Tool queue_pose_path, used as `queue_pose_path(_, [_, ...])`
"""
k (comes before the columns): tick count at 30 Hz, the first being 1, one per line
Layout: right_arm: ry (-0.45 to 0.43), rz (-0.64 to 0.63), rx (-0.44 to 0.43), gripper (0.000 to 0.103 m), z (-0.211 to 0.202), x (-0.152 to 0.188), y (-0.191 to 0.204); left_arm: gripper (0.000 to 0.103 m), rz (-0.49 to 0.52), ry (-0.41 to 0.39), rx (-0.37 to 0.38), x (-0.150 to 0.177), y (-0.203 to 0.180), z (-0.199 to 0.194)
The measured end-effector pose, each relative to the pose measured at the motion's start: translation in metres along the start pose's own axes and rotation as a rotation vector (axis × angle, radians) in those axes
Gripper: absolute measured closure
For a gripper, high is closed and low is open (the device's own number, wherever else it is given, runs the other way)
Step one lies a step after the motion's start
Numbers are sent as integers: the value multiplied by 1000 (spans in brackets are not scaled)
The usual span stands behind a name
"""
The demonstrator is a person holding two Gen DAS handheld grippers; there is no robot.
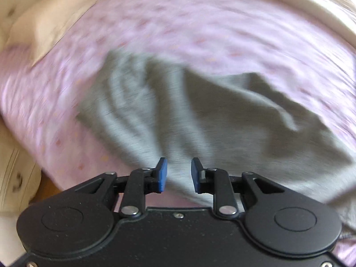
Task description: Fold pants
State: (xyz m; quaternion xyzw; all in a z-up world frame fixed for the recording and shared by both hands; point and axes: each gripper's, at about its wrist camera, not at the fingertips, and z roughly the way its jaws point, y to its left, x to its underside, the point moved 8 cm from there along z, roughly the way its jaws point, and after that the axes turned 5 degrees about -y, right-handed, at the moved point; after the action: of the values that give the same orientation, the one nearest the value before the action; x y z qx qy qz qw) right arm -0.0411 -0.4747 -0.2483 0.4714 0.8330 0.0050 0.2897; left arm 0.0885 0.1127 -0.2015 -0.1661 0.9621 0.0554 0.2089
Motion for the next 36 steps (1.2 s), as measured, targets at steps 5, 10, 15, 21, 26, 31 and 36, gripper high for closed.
queue_pose_path(5, [-42, -132, -8, 97, -7, -7, 13, 67, 126, 38, 117, 12, -75, 14])
queue_pose_path(10, [-62, -311, -37, 98, -16, -15, 35, 64, 198, 169, 74, 36, -109, 62])
queue_pose_path(15, [-99, -372, 66, 99, -18, -37, 12, 59, 225, 195, 44, 43, -107, 76])
queue_pose_path(21, [-21, -469, 63, 97, 9, -21, 4, 58, 233, 200, 32, 42, -107, 73])
queue_pose_path(26, [-123, -359, 95, 92, -12, -41, -2, 58, 235, 207, 43, 47, -113, 62])
queue_pose_path(31, [-218, -509, -13, 89, -15, -64, 31, 58, 268, 237, 37, 62, -117, 65])
queue_pose_path(36, [-1, -649, -149, 89, 32, -50, 74, 54, 307, 231, 13, 65, -123, 66])
